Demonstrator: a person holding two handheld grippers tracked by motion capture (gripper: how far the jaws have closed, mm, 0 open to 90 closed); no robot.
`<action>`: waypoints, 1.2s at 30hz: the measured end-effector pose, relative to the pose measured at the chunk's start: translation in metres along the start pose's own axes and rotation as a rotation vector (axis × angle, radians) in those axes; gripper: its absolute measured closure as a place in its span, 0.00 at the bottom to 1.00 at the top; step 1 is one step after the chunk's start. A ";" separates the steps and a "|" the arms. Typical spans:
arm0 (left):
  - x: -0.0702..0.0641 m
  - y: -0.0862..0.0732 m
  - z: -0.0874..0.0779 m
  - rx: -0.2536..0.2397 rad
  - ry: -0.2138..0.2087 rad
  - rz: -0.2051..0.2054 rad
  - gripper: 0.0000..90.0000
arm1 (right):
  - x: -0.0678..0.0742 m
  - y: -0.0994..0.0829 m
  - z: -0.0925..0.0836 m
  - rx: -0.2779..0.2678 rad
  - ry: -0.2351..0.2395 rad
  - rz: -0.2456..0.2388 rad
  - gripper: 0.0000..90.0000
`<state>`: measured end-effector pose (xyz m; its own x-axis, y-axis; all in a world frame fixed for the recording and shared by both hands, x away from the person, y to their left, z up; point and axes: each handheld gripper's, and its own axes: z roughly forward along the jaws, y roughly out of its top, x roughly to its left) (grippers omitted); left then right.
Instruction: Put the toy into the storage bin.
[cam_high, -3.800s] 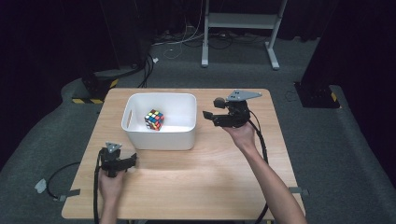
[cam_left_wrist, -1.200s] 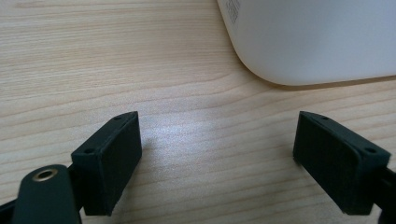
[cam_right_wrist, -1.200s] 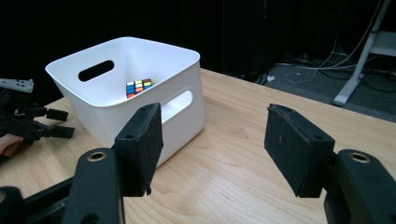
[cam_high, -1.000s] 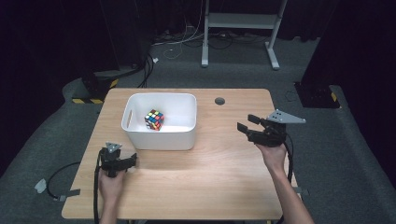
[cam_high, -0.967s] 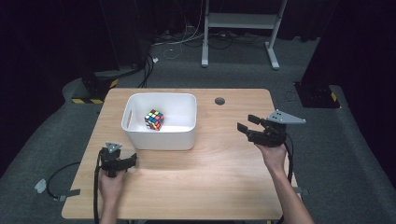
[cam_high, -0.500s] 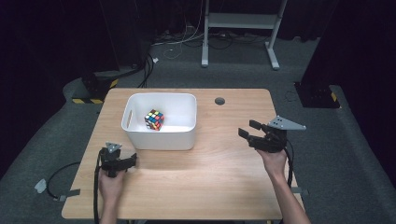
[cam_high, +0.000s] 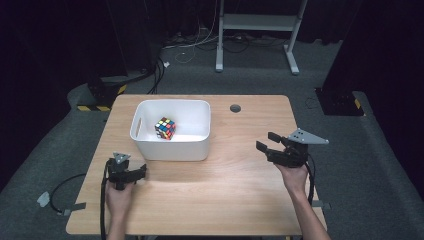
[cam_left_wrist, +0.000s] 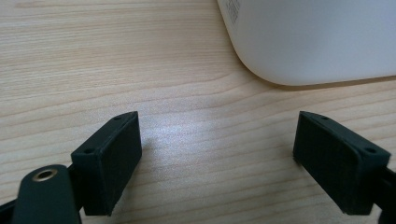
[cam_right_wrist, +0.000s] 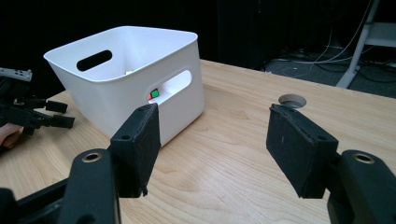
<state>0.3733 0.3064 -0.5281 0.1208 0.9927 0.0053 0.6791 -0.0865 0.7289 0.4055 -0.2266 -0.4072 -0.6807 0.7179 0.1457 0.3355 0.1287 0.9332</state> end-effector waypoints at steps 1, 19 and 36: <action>0.000 0.000 0.000 0.000 0.000 0.000 0.17 | 0.000 -0.001 0.000 -0.001 0.004 0.005 0.38; 0.000 0.000 0.000 0.000 0.000 0.000 0.17 | 0.004 -0.021 -0.003 0.010 0.007 0.026 0.38; 0.000 0.000 0.000 -0.002 -0.001 -0.003 0.17 | 0.008 -0.034 -0.003 0.017 -0.001 0.029 0.38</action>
<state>0.3734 0.3062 -0.5283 0.1193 0.9929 0.0029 0.6779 -0.0836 0.7303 0.3868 -0.2267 -0.4364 -0.6697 0.7224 0.1723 0.3659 0.1190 0.9230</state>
